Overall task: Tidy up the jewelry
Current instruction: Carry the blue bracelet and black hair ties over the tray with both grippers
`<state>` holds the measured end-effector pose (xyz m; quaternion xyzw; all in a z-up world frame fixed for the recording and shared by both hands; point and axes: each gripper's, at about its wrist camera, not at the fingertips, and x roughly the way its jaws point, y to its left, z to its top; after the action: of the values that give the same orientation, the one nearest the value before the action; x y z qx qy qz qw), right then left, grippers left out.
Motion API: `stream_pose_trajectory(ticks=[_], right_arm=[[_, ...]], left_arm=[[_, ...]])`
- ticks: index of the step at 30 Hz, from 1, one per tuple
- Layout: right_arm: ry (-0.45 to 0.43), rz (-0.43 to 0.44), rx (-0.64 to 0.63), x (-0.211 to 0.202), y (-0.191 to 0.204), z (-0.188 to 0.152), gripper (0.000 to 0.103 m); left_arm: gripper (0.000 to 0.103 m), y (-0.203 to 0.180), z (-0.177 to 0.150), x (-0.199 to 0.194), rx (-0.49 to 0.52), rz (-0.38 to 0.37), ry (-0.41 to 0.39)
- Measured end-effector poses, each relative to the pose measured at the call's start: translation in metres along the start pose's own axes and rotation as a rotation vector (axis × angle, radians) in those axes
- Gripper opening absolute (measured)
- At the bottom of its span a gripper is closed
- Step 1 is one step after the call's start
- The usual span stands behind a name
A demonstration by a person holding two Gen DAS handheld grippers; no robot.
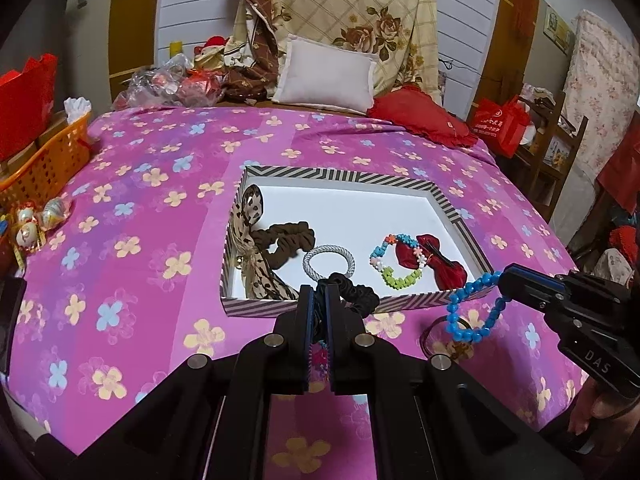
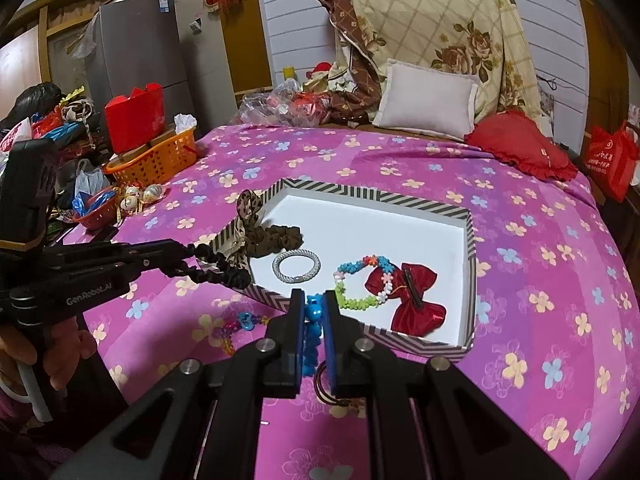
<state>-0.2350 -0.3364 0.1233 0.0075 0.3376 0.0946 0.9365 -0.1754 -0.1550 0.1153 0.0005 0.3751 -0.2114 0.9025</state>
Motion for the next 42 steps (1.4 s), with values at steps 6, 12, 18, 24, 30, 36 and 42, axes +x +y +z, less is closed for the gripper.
stream_pose_trajectory(ticks=[6,12,18,24,30,36,42], right_arm=[[-0.002,0.0,-0.012,0.0,0.002,0.005,0.008],[-0.01,-0.003,-0.021,0.001,0.003,0.014,0.008],[-0.015,-0.008,-0.017,0.008,0.0,0.022,0.008],[-0.007,-0.009,-0.012,0.019,-0.005,0.028,0.008],[0.005,-0.008,-0.004,0.031,-0.01,0.034,0.008],[0.009,-0.011,-0.004,0.041,-0.015,0.041,0.008],[0.017,-0.007,-0.006,0.053,-0.018,0.048,0.008]], left_arm=[[0.0,-0.002,0.002,0.002,0.01,0.013,-0.004],[0.0,-0.002,0.006,0.005,0.011,0.021,-0.005],[0.0,-0.004,0.011,0.011,0.022,0.033,-0.008],[0.0,-0.002,0.018,0.02,0.025,0.047,-0.007],[0.0,-0.003,0.023,0.031,0.037,0.056,-0.001],[0.0,-0.002,0.028,0.043,0.034,0.058,0.01],[0.0,0.0,0.032,0.057,0.031,0.065,0.025]])
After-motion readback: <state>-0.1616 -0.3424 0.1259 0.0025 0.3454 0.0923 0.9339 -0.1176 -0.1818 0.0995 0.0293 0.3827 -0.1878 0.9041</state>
